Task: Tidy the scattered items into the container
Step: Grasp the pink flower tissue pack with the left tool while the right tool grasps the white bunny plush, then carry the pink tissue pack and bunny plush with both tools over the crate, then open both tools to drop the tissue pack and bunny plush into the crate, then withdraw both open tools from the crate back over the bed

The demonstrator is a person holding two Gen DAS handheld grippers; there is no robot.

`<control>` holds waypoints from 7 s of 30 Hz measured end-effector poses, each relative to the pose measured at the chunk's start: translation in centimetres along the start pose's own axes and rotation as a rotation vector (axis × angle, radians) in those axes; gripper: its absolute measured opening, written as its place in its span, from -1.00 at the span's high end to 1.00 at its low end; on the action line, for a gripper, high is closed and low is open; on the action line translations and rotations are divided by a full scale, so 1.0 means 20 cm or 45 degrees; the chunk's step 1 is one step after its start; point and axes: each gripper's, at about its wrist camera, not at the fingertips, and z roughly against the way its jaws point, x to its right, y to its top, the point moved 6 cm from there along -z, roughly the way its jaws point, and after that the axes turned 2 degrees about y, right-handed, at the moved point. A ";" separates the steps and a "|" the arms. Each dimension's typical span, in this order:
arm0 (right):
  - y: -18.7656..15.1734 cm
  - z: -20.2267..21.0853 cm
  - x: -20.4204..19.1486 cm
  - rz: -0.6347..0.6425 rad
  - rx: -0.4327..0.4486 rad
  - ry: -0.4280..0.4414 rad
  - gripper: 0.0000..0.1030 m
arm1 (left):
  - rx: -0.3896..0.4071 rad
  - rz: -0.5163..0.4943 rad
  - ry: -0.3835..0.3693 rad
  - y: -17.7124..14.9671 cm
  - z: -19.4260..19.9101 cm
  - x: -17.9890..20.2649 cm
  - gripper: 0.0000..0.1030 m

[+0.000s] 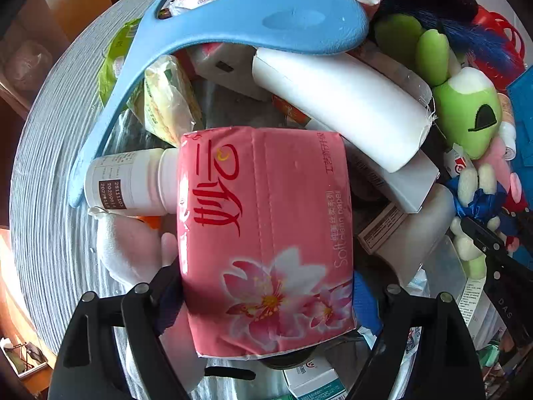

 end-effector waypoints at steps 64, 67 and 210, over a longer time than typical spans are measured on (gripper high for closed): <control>-0.31 1.35 0.51 -0.501 0.406 -0.103 0.48 | 0.625 -0.229 -0.011 0.07 1.45 0.54 -0.62; -0.35 1.42 0.58 -0.507 0.433 -0.098 0.48 | 0.658 -0.251 -0.004 0.05 1.51 0.66 -0.62; -1.11 2.41 0.73 -0.693 0.625 -0.311 -0.99 | 0.747 -0.269 0.042 -0.79 2.22 1.06 -0.99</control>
